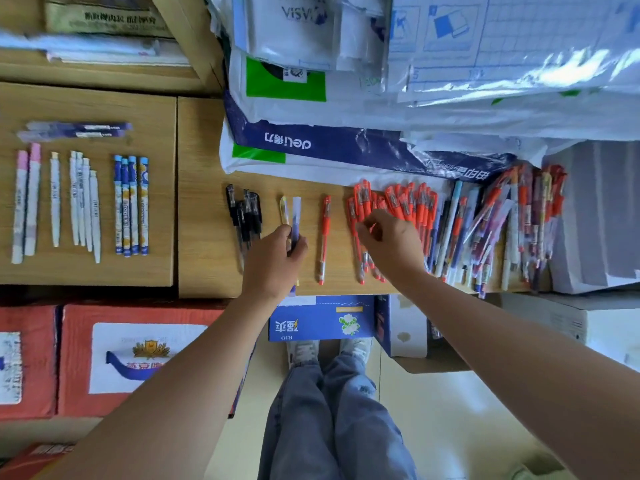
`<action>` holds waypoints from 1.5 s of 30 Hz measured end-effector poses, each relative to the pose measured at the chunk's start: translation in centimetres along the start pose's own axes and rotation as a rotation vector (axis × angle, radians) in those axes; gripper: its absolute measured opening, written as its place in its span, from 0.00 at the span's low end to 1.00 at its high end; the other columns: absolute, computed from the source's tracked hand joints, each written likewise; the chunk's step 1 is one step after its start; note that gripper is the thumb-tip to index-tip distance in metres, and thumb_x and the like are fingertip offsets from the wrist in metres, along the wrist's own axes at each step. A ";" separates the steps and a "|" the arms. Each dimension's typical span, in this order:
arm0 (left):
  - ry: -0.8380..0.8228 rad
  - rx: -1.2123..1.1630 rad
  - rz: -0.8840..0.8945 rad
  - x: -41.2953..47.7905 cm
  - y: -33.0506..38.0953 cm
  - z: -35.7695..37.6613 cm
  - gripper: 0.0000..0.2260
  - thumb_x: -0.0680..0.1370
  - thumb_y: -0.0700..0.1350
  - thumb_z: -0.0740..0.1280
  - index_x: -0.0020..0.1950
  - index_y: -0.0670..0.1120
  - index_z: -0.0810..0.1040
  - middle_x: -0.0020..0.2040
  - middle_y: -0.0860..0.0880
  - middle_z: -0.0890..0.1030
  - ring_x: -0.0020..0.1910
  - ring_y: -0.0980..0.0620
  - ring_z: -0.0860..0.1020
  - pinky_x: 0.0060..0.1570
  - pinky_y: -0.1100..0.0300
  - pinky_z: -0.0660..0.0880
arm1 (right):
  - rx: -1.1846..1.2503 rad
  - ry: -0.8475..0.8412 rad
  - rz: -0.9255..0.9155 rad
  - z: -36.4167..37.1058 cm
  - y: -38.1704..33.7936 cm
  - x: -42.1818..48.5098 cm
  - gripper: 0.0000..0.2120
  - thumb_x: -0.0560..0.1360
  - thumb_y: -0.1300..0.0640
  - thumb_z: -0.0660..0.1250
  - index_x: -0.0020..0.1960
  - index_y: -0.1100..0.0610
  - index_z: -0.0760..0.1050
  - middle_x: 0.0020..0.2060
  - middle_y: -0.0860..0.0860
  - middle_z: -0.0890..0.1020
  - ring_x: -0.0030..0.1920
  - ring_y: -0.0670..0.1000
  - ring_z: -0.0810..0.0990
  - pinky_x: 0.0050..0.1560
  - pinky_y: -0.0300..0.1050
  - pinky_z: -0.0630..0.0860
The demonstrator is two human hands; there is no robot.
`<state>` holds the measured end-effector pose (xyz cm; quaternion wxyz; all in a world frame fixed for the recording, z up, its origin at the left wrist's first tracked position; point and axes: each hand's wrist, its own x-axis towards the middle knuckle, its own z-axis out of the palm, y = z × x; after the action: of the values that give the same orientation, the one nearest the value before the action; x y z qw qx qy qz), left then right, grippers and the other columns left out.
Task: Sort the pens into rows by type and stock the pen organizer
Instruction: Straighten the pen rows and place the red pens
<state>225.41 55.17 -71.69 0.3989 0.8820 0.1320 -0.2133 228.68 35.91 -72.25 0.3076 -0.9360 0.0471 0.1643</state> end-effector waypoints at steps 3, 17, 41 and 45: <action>-0.041 0.002 0.035 0.4 2.5 1.7 0.14 0.80 0.46 0.62 0.35 0.48 0.65 0.26 0.53 0.64 0.25 0.54 0.64 0.27 0.61 0.57 | 0.011 0.090 0.089 -2.4 2.7 -0.6 0.02 0.76 0.57 0.65 0.48 0.55 0.76 0.28 0.50 0.78 0.27 0.51 0.75 0.28 0.44 0.71; -0.231 0.058 0.165 1.7 8.2 8.4 0.12 0.81 0.48 0.61 0.46 0.40 0.75 0.29 0.51 0.67 0.28 0.53 0.67 0.27 0.63 0.61 | -0.047 0.114 0.354 -4.2 8.1 -1.6 0.09 0.80 0.56 0.61 0.56 0.60 0.73 0.36 0.54 0.79 0.30 0.52 0.76 0.27 0.43 0.69; -0.307 -0.234 -0.040 2.8 12.8 11.5 0.10 0.79 0.48 0.66 0.45 0.42 0.80 0.32 0.47 0.77 0.28 0.45 0.76 0.28 0.55 0.74 | 0.170 -0.094 0.059 -7.6 10.3 -2.4 0.06 0.70 0.59 0.71 0.37 0.59 0.77 0.23 0.46 0.74 0.24 0.41 0.70 0.28 0.30 0.67; -0.329 -0.303 -0.094 2.9 13.7 12.3 0.08 0.79 0.48 0.67 0.44 0.45 0.80 0.38 0.36 0.77 0.32 0.39 0.79 0.36 0.42 0.80 | 0.225 -0.126 0.018 -8.2 11.2 -2.9 0.07 0.71 0.57 0.72 0.38 0.60 0.79 0.26 0.48 0.75 0.25 0.40 0.69 0.29 0.30 0.66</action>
<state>230.16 37.13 -71.44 0.5326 0.7582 0.1369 -0.3504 226.11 21.97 -71.36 0.4117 -0.8829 0.0542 0.2194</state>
